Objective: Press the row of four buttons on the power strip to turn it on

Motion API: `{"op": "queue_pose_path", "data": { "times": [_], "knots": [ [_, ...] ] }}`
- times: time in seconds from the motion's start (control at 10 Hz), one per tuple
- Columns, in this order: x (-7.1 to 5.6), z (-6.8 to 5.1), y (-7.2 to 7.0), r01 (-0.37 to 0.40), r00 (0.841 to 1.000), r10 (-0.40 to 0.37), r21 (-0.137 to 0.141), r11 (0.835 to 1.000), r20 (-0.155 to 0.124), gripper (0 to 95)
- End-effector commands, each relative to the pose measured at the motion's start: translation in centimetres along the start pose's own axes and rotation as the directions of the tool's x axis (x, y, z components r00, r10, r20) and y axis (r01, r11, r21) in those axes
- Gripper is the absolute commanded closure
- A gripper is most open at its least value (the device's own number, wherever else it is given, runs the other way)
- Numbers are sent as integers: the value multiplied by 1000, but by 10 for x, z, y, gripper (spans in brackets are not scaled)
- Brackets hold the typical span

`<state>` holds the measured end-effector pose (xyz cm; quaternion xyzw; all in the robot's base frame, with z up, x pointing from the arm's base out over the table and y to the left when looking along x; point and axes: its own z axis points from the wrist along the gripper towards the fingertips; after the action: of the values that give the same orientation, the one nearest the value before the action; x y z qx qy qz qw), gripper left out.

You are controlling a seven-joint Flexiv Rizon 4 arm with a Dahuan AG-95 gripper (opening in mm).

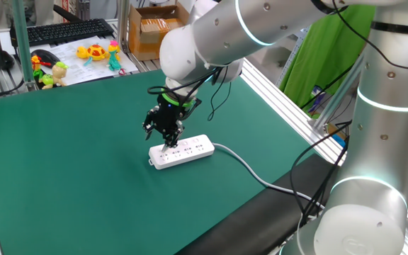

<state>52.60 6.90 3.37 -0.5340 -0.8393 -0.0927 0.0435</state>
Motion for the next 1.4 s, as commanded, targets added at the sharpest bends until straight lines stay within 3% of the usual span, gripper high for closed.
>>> {"op": "queue_pose_path", "data": {
  "times": [0.1,0.6,0.8,1.1,1.4],
  "knots": [
    [-1,1,1,-2,1000,2,-2,1000,1,380],
    [1,2,21,3,1000,-3,0,1000,6,380],
    [0,2,22,12,1000,-12,32,999,16,380],
    [3,3,20,10,1000,-11,55,998,12,380],
    [11,7,16,16,1000,-17,60,998,19,380]
  ]
}}
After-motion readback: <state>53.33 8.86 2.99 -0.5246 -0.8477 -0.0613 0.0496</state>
